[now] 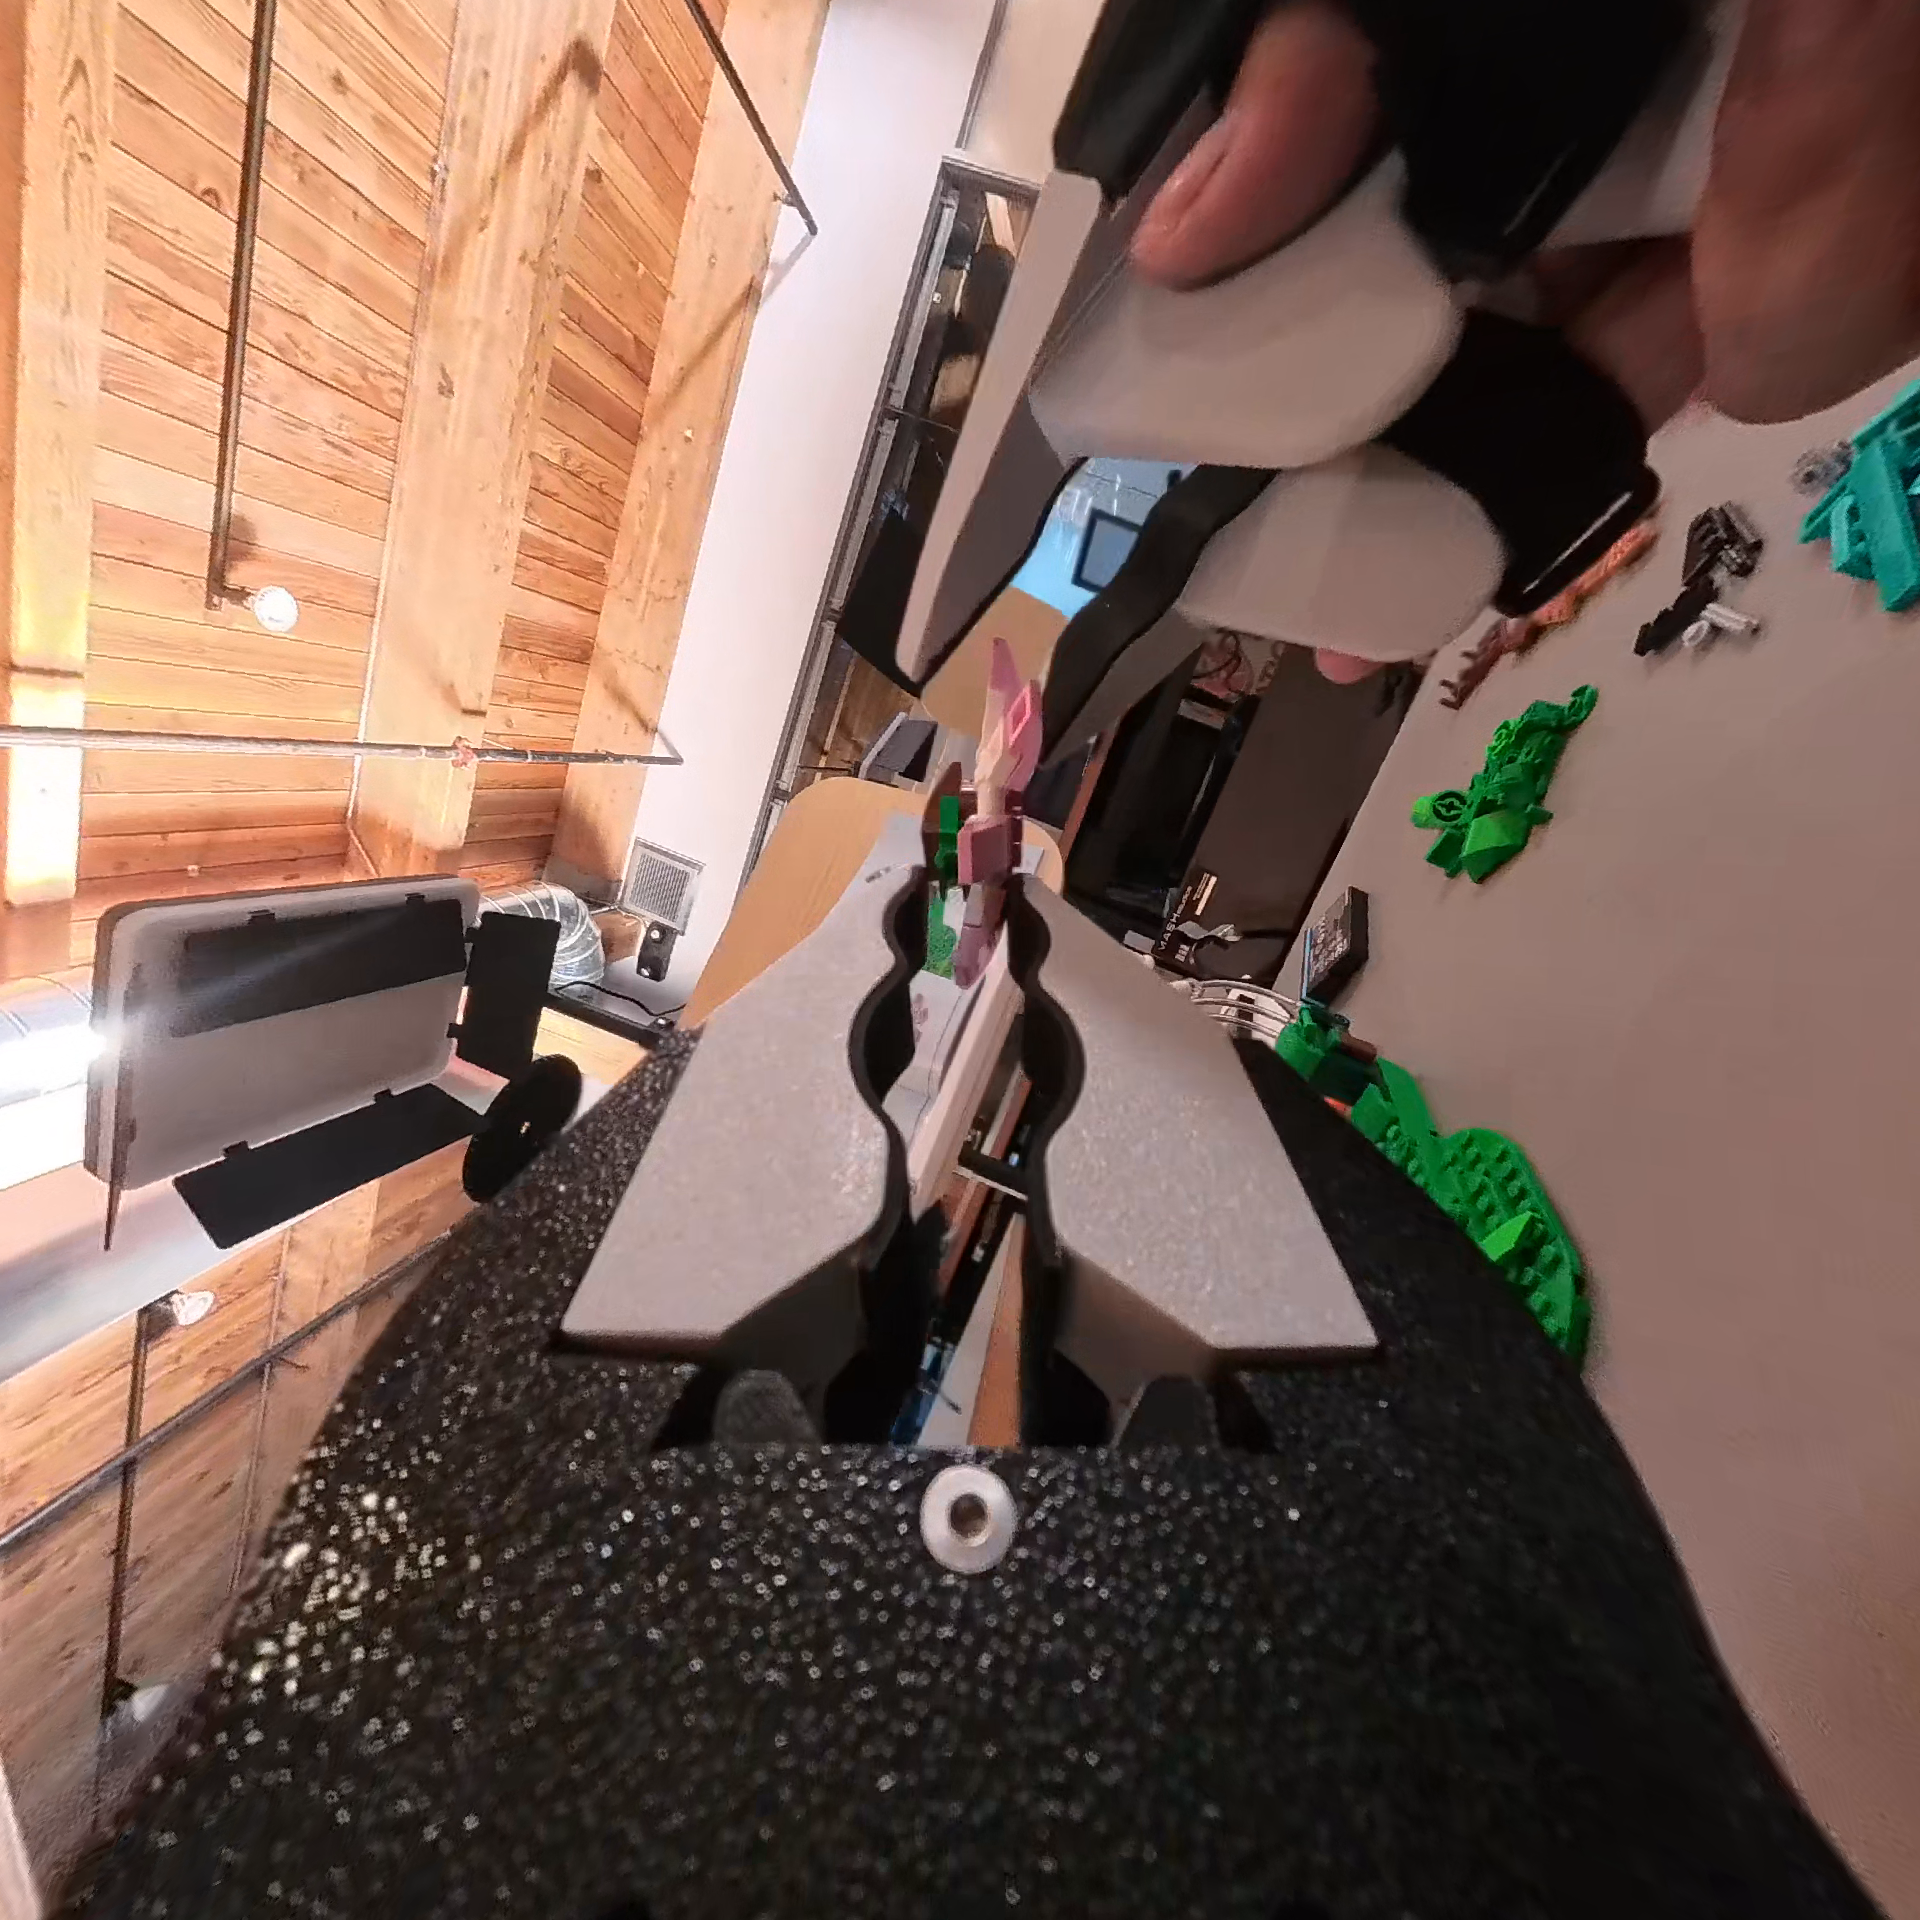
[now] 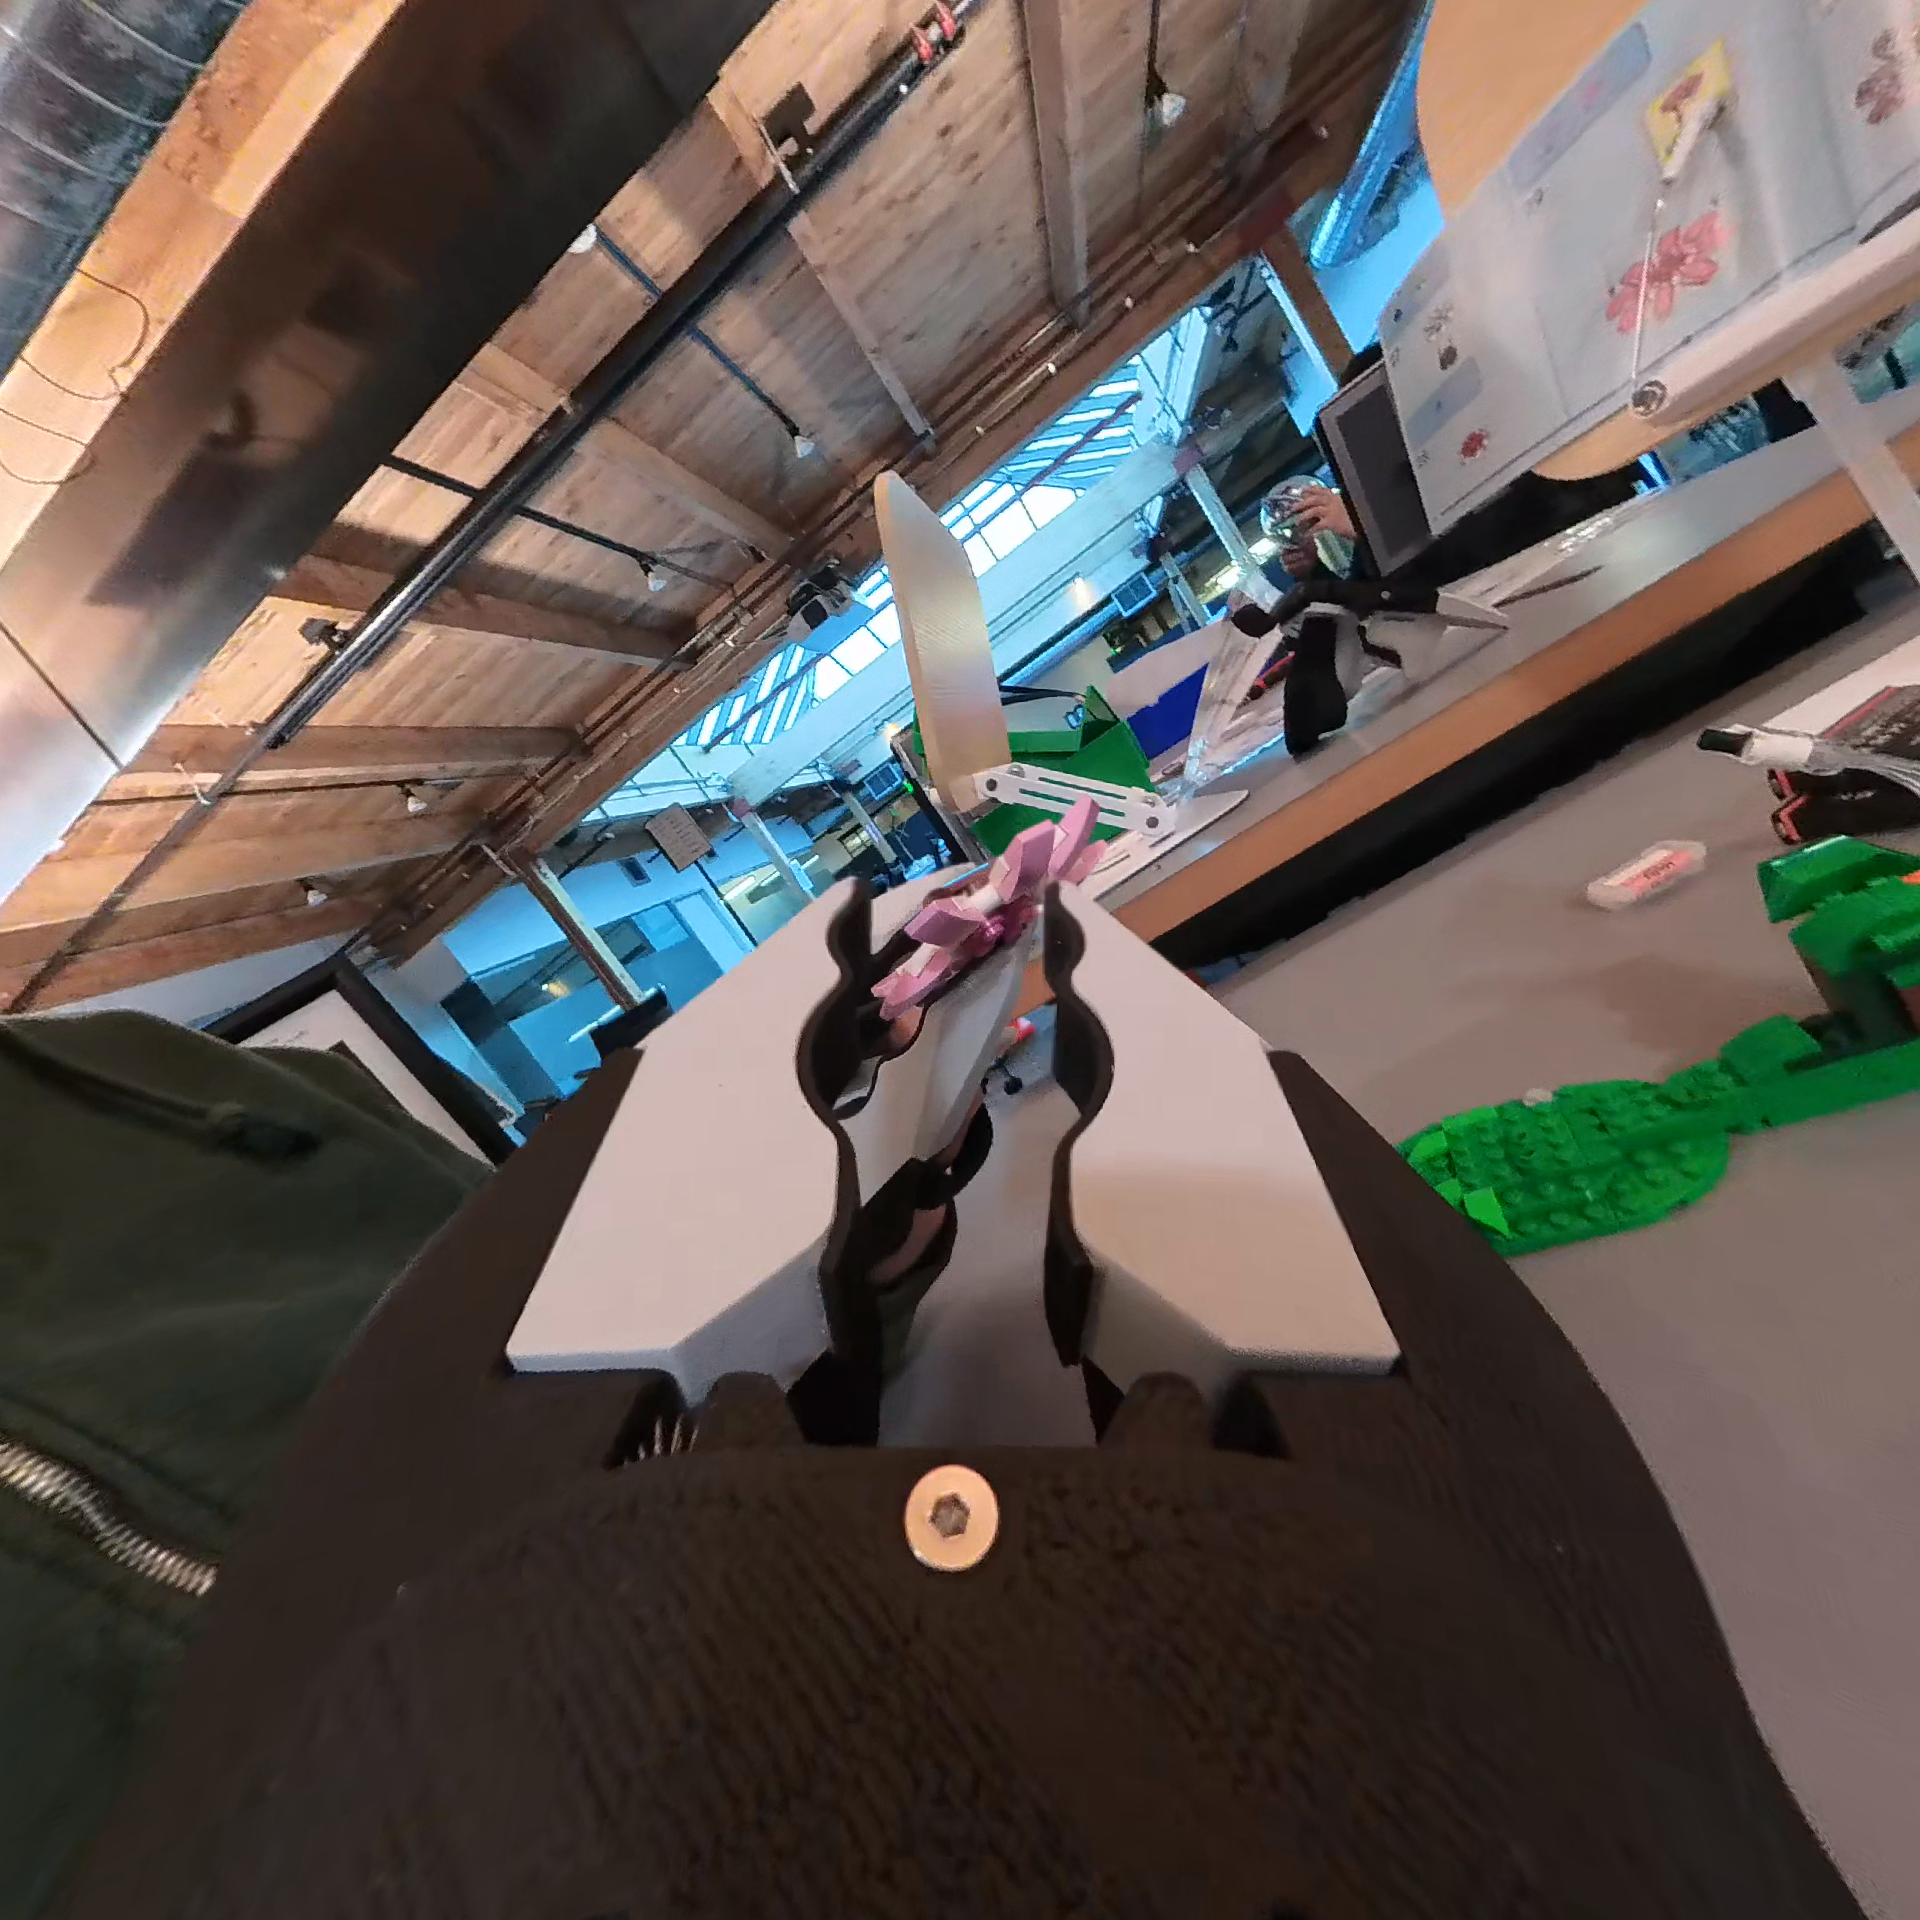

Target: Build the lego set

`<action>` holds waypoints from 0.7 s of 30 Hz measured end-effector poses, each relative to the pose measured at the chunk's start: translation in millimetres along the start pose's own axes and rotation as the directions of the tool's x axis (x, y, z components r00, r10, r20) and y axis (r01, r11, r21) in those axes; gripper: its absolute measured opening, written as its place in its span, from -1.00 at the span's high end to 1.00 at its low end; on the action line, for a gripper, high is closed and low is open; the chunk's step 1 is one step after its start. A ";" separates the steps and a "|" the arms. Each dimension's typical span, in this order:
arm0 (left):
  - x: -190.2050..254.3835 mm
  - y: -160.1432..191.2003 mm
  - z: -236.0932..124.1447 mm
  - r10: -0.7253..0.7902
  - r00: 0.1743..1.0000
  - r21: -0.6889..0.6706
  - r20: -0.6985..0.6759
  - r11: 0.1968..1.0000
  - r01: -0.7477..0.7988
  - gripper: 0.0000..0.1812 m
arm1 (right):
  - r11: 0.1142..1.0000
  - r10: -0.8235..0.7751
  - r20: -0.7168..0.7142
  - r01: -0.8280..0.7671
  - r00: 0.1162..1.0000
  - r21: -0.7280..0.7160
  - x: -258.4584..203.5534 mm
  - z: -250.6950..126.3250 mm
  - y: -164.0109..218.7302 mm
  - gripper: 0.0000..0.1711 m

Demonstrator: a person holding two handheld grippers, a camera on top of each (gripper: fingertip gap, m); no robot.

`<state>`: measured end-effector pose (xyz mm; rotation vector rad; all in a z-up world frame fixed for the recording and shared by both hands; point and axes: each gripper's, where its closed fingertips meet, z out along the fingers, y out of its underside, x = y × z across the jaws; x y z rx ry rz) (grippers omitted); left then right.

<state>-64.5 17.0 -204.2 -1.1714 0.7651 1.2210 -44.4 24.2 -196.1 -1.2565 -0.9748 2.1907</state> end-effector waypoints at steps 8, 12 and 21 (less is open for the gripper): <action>3.5 -1.9 0.8 -0.216 0.975 0.014 -0.046 0.976 0.216 0.88 | 0.994 -0.096 -0.038 0.097 0.995 0.040 -0.2 -0.7 -7.3 0.51; 2.5 -5.2 0.3 -0.514 0.848 0.035 -0.129 0.852 0.522 0.88 | 0.949 -0.314 -0.110 0.316 0.943 0.000 0.6 -3.5 -9.8 0.43; 26.1 -31.5 -17.2 -0.553 0.683 0.114 -0.477 0.731 0.672 0.87 | 0.324 -0.892 0.188 0.873 0.410 -0.365 -21.1 -21.5 10.4 0.57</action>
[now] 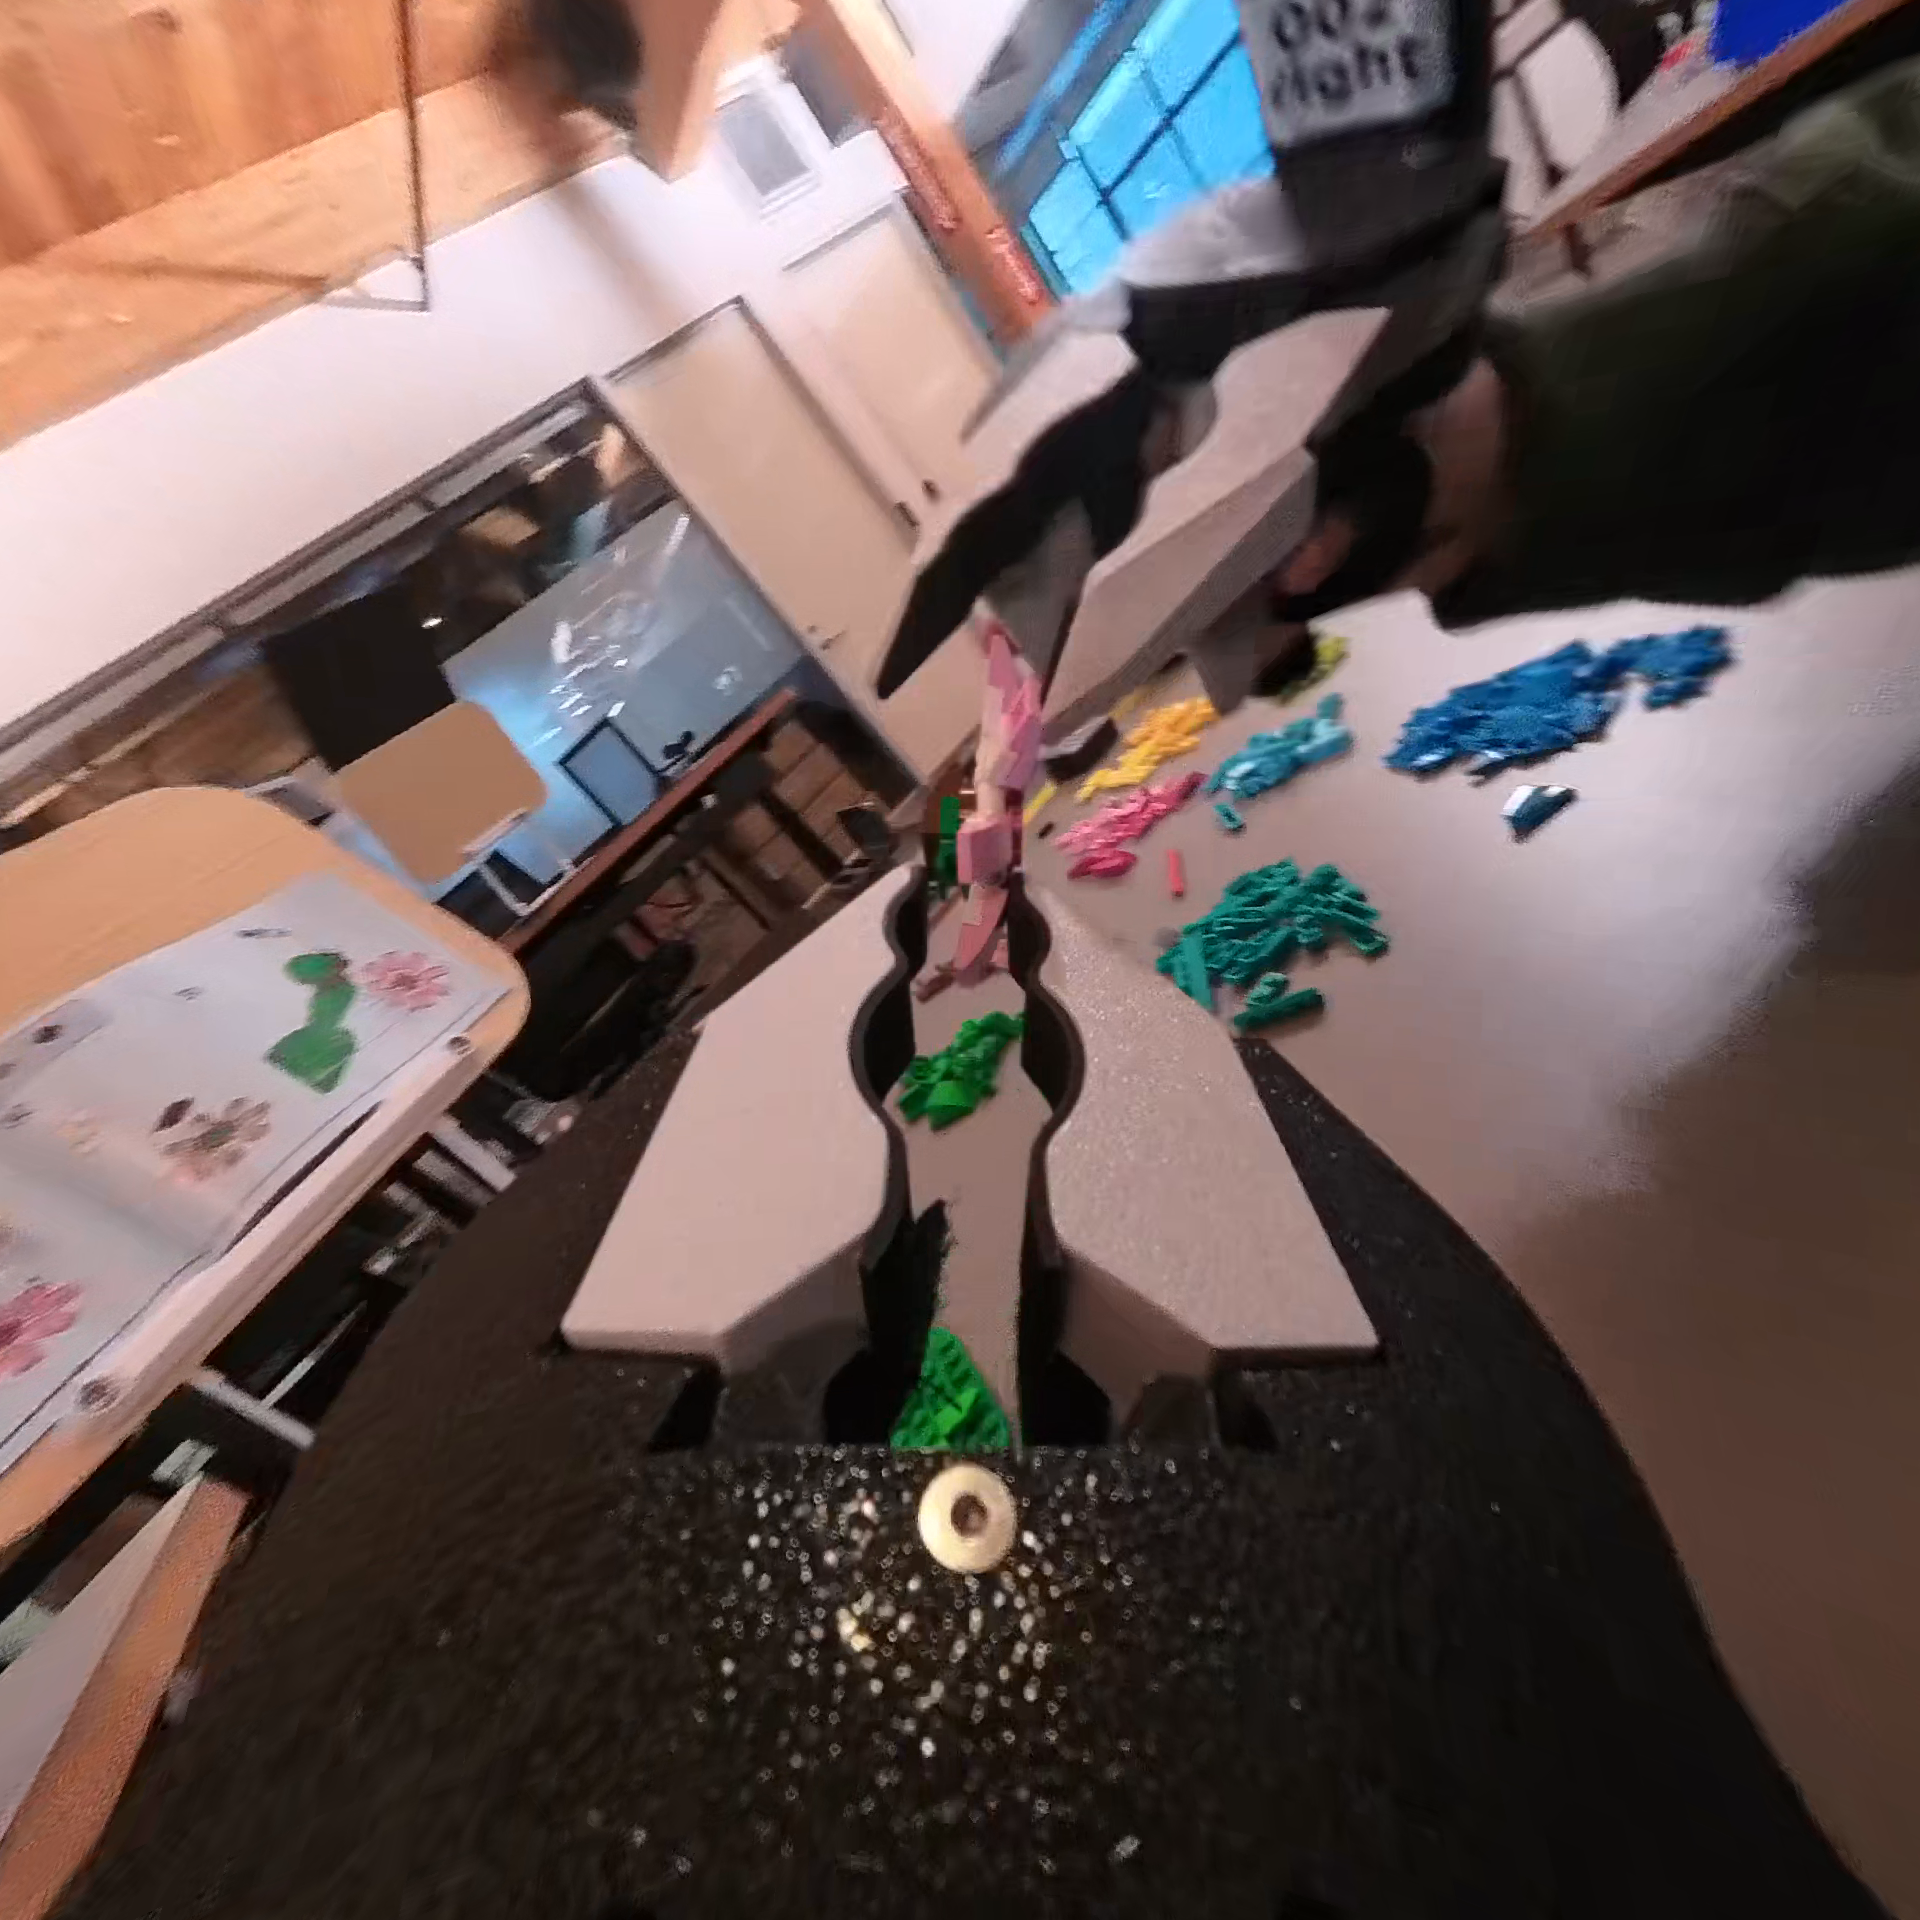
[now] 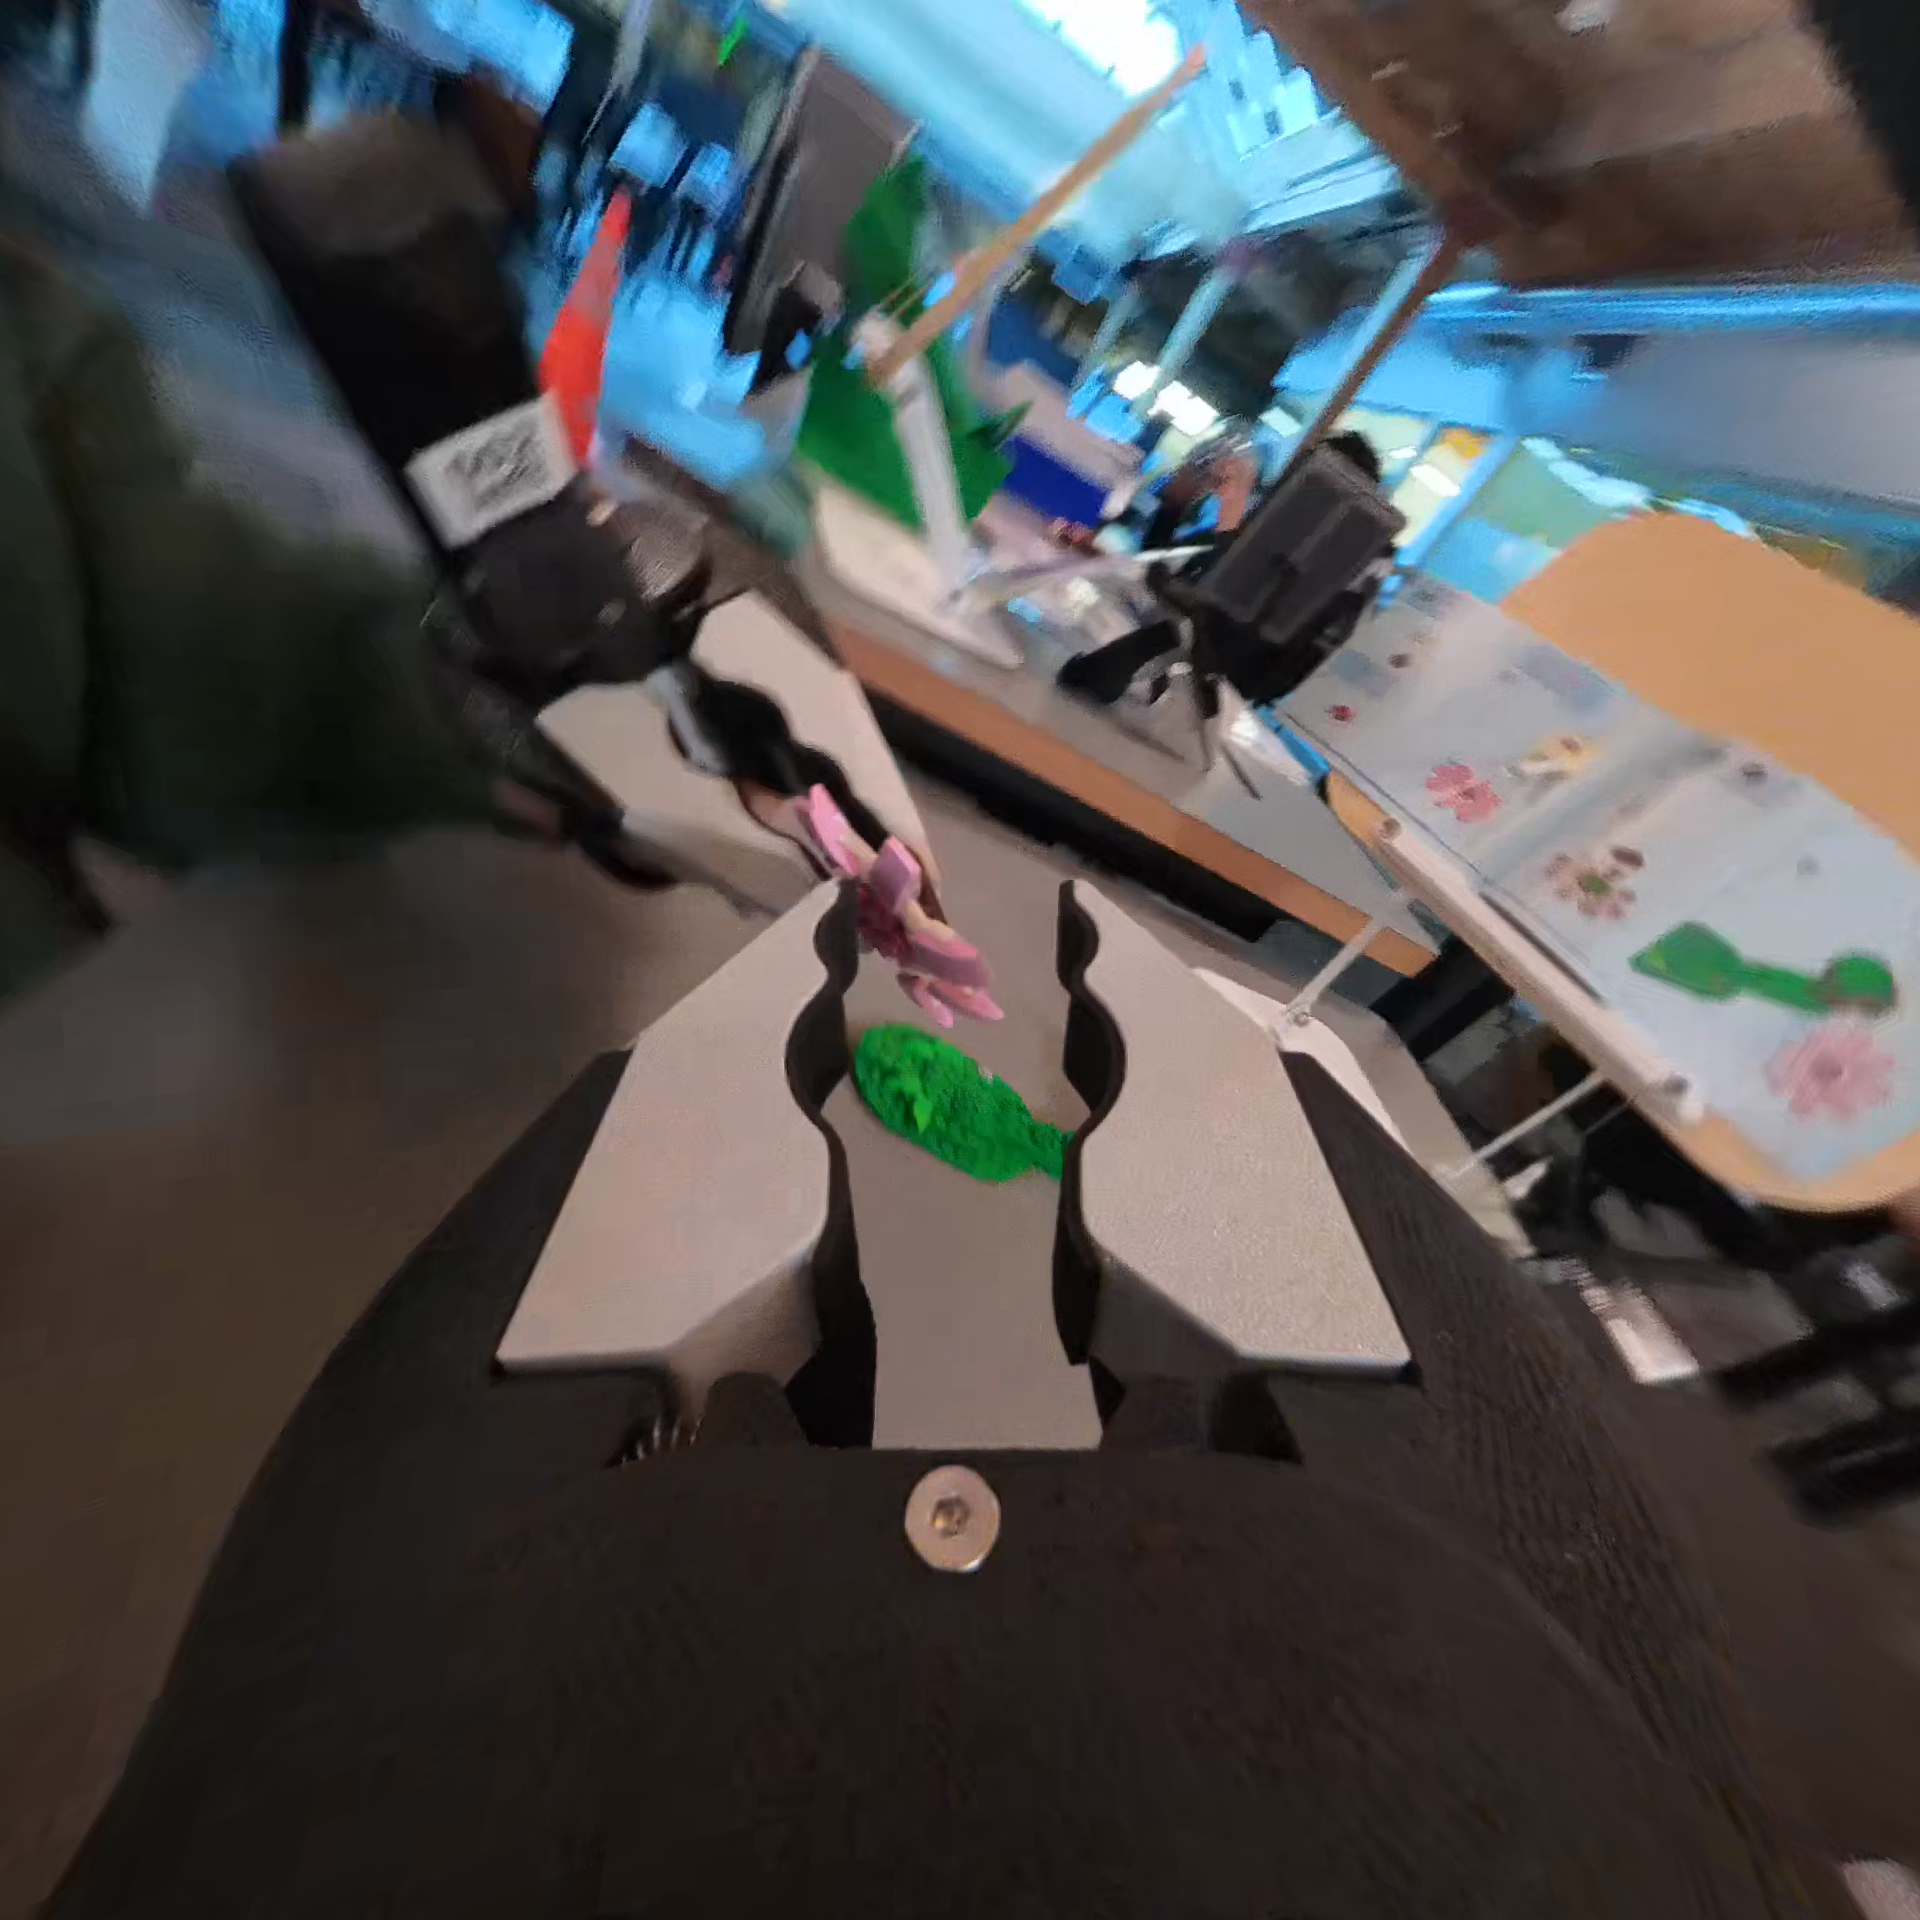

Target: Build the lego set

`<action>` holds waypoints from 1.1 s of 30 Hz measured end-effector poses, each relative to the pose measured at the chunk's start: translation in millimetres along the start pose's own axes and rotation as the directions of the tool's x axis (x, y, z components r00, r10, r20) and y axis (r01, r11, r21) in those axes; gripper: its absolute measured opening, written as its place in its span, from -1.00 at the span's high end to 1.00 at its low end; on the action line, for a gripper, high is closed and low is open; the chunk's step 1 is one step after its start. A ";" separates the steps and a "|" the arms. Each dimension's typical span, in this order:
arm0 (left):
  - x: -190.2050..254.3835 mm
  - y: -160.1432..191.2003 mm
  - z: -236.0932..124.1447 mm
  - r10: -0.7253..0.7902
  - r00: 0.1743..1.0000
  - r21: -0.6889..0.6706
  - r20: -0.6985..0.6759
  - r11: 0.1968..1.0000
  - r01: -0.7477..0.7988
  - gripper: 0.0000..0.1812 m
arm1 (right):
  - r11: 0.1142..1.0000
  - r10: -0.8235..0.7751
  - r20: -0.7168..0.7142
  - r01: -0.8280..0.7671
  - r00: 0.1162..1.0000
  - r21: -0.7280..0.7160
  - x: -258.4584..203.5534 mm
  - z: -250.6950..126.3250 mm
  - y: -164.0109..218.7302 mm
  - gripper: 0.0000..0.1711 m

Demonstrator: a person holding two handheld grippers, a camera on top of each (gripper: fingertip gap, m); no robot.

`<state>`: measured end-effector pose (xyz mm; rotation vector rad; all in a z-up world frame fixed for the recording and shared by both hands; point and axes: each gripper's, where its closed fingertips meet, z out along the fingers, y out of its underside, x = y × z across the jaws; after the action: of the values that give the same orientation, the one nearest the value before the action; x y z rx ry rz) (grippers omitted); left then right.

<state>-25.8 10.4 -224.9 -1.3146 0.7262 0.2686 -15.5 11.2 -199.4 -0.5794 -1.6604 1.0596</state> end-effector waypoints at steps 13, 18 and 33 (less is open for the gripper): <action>17.8 6.2 2.5 -0.022 0.991 0.008 -0.136 1.000 0.024 0.87 | 0.867 -0.338 0.327 0.427 0.883 -0.257 -26.1 -3.7 22.3 0.94; 16.6 17.9 6.1 -0.197 0.962 -0.030 -0.190 0.980 0.195 0.56 | 0.817 -0.390 0.350 0.496 0.852 -0.295 -17.7 -2.2 34.5 0.95; -69.5 186.1 30.7 -0.698 0.705 -0.506 0.126 0.566 0.650 0.30 | 0.405 -0.670 0.441 0.792 0.597 -0.457 75.4 30.9 141.8 0.95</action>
<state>-173.6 103.0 -324.9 -2.0462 0.1515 -0.2562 -87.9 129.6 -285.8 -0.0570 -2.1301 -0.1483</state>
